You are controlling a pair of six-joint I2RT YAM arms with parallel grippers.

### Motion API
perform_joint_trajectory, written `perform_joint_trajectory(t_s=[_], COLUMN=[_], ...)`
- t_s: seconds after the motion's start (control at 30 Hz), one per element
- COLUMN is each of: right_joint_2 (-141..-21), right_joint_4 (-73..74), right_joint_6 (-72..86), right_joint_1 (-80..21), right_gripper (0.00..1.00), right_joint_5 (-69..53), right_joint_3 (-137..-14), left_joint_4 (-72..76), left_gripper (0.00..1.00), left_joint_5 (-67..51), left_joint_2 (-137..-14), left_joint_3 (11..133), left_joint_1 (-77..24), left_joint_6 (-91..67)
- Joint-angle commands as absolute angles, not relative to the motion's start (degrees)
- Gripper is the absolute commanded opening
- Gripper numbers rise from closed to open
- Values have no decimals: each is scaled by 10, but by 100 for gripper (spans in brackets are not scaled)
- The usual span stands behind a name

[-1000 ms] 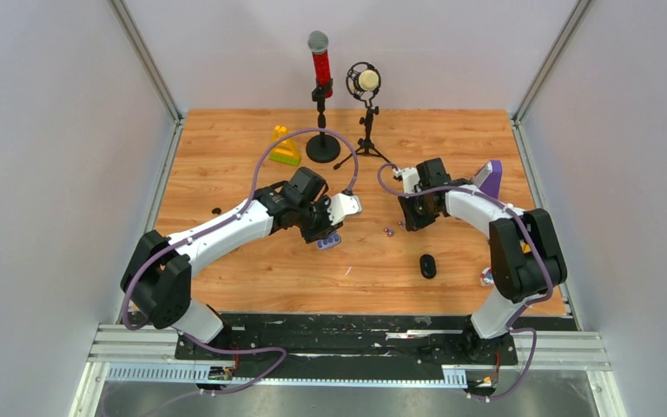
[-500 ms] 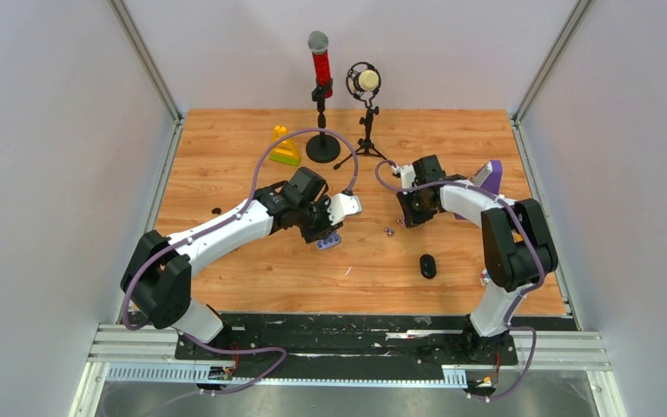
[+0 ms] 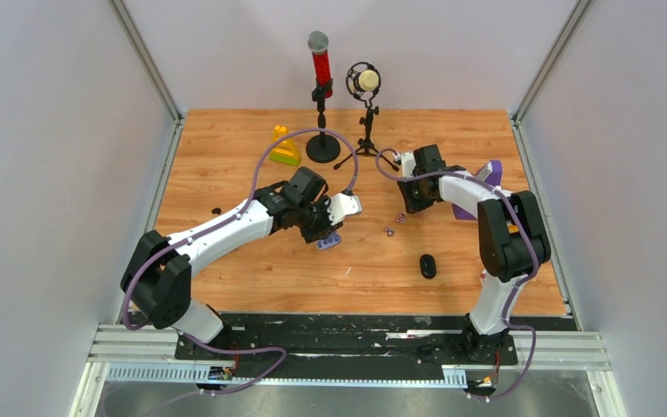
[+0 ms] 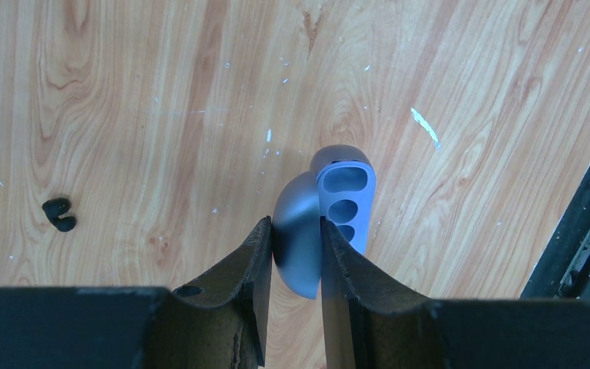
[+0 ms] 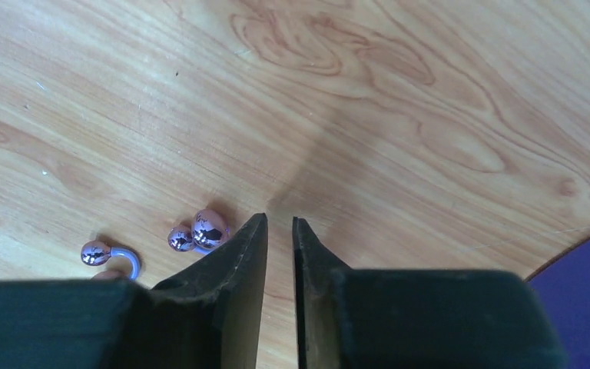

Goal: Insert the wireless bluetooth earbuds into the charging case
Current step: Pick up the earbud from the center of the board.

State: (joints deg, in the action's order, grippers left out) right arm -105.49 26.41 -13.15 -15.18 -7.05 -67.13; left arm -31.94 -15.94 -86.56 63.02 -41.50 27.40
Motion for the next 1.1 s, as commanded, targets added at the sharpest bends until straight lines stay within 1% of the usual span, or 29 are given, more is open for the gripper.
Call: perform_joint_trajectory(t_s=[0.0, 0.2, 0.4, 0.6, 1.07], right_joint_2=[-1033, -1019, -1028, -1039, -1062], right_joint_4=[289, 335, 334, 327, 318], right_joint_6=[-99, -29, -13, -8, 12], right_joint_1=[-133, -95, -91, -91, -82], right_gripper=[24, 32, 34, 36, 32], right_joint_5=[-110, -214, -263, -262, -262], right_joint_3=[-705, -702, -689, -680, -671], left_joint_4=[-305, -305, -304, -303, -303], left_gripper=[0, 0, 0, 0, 0], left_joint_5=[-161, -165, -159, -155, -154], left_joint_2=[-846, -852, -850, -851, -854], left_joint_3=[632, 632, 632, 630, 630], left_joint_1=[-414, -414, -414, -414, -414], left_joint_6=[279, 279, 281, 283, 283])
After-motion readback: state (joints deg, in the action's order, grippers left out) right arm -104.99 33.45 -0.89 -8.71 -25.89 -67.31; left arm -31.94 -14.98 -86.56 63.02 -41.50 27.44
